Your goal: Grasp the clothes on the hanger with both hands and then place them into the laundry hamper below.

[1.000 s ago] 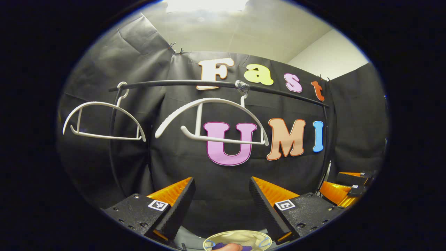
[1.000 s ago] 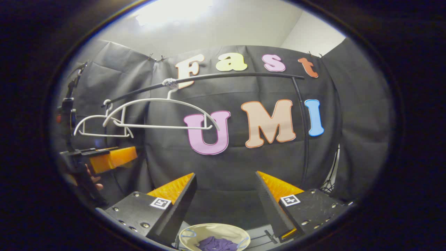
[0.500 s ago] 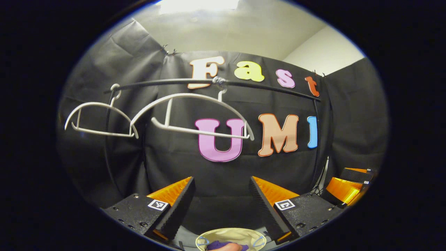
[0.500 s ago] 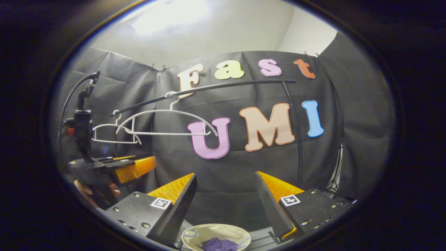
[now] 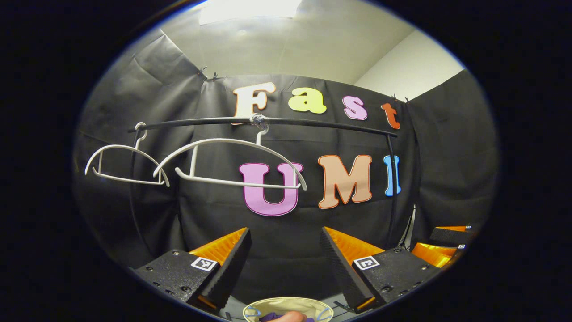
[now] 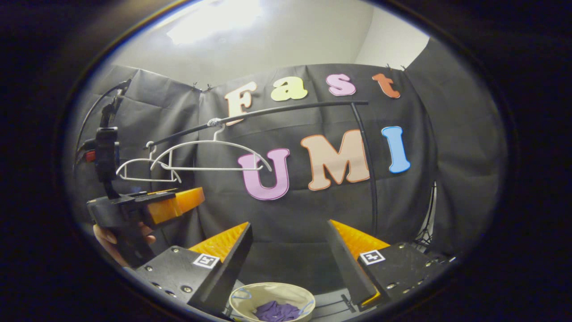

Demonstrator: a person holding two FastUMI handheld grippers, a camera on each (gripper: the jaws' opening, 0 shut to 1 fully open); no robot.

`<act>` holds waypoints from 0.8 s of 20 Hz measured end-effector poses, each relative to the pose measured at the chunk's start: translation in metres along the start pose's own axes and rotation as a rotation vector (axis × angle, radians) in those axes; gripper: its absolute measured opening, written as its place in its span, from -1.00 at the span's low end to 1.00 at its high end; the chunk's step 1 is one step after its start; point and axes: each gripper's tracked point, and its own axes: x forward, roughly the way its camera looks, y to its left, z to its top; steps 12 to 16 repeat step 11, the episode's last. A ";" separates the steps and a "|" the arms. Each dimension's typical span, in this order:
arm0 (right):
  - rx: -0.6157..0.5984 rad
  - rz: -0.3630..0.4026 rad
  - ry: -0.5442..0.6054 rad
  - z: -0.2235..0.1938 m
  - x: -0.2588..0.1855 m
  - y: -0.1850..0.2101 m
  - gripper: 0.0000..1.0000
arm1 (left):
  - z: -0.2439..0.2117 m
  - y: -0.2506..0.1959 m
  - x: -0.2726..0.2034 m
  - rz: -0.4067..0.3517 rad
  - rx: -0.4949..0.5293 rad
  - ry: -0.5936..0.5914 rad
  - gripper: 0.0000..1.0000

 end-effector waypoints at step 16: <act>0.002 0.048 0.016 -0.014 0.017 0.025 0.96 | -0.023 0.023 0.011 0.032 -0.011 0.035 0.84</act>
